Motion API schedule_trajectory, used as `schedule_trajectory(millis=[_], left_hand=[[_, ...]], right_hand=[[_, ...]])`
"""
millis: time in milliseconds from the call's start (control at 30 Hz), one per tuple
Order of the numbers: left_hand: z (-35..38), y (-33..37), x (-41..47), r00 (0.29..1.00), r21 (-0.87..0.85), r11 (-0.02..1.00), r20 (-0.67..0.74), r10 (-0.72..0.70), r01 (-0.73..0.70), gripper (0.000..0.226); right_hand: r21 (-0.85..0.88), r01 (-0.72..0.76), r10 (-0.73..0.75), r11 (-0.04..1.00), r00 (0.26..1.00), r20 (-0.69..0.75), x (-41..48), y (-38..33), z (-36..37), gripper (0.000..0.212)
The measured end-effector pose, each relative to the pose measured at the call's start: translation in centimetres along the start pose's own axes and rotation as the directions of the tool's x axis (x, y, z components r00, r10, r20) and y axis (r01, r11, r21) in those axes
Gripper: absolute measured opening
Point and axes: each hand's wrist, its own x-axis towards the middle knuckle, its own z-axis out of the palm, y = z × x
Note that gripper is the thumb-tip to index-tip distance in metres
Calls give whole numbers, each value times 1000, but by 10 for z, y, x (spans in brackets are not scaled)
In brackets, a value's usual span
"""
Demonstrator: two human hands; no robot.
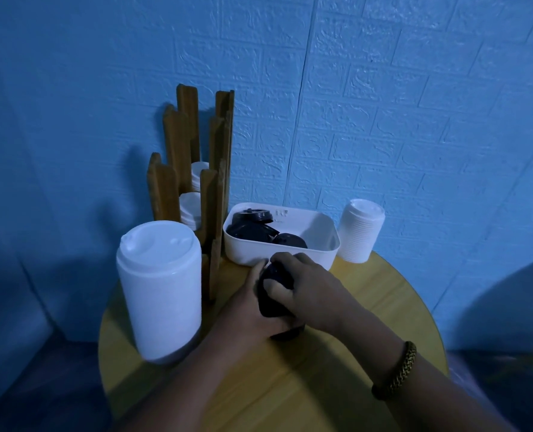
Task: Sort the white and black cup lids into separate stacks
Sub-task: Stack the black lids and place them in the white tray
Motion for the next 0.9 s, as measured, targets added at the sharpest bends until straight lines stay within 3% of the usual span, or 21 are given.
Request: schedule_trajectory(millis=[100, 133, 200, 267, 367, 467, 567, 700, 800, 900], left_hand=[[-2, -1, -1, 1000, -26, 1000, 4, 16, -16, 86], [-3, -1, -1, 1000, -42, 999, 0, 13, -13, 86], [-3, -4, 0, 1000, -65, 998, -12, 4, -5, 94], [-2, -7, 2, 1000, -73, 997, -20, -9, 7, 100], [-1, -10, 3, 1000, -71, 997, -24, -19, 18, 102], [-3, -13, 5, 999, -62, 997, -22, -39, 38, 96], [-3, -12, 5, 998, -48, 997, -22, -55, 54, 93], [-4, -13, 4, 999, -51, 998, -26, -32, 30, 92], [-3, -14, 5, 999, -46, 999, -32, -14, 12, 94], [-3, -13, 5, 999, -59, 998, -37, -13, 11, 90]], right_hand=[[230, 68, -109, 971, 980, 168, 12, 9, -20, 42], [323, 63, -117, 944, 981, 153, 20, 13, -27, 40], [363, 22, -14, 931, 1000, -25, 46, 27, -39, 36], [196, -71, 95, 978, 989, -116, 80, 43, -44, 31], [-155, -209, 225, 966, 970, 96, 124, 57, -35, 50], [-355, -154, 258, 922, 928, 268, 154, 64, -19, 66], [-386, -121, 269, 914, 895, 356, 172, 71, -4, 55], [-342, -119, 225, 932, 930, 290, 173, 79, 5, 40], [-337, -113, 184, 935, 965, 187, 161, 78, -15, 44], [-247, -96, 114, 964, 992, 59, 137, 73, -48, 62]])
